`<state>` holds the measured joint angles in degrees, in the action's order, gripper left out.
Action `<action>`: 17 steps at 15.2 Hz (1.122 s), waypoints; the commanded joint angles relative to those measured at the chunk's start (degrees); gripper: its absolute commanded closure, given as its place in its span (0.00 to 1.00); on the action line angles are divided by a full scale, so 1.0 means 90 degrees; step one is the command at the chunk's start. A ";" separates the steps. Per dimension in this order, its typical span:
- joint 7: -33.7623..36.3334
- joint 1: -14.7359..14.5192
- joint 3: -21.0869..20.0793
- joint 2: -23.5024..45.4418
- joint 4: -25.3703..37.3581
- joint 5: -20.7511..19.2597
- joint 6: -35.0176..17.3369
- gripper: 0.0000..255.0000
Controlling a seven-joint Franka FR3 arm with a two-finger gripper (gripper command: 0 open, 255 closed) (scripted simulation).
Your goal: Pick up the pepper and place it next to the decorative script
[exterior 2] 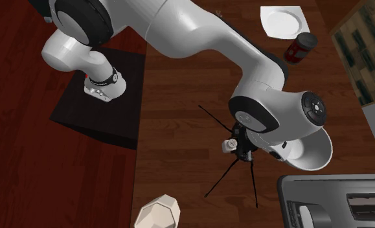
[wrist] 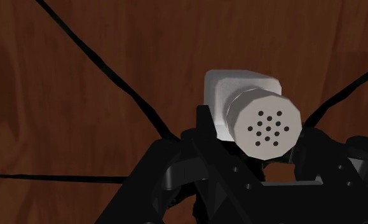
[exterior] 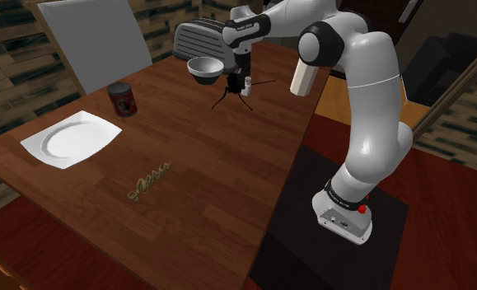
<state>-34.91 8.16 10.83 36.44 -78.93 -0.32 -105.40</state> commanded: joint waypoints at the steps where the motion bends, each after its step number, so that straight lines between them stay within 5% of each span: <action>1: -0.0006 -0.0001 0.0004 -0.0044 0.0069 -0.0005 0.0110 1.00; 17: -0.0084 0.0021 0.0038 -0.0290 0.1049 -0.0035 0.1329 1.00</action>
<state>-35.60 8.29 11.16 33.75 -70.49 -0.64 -94.40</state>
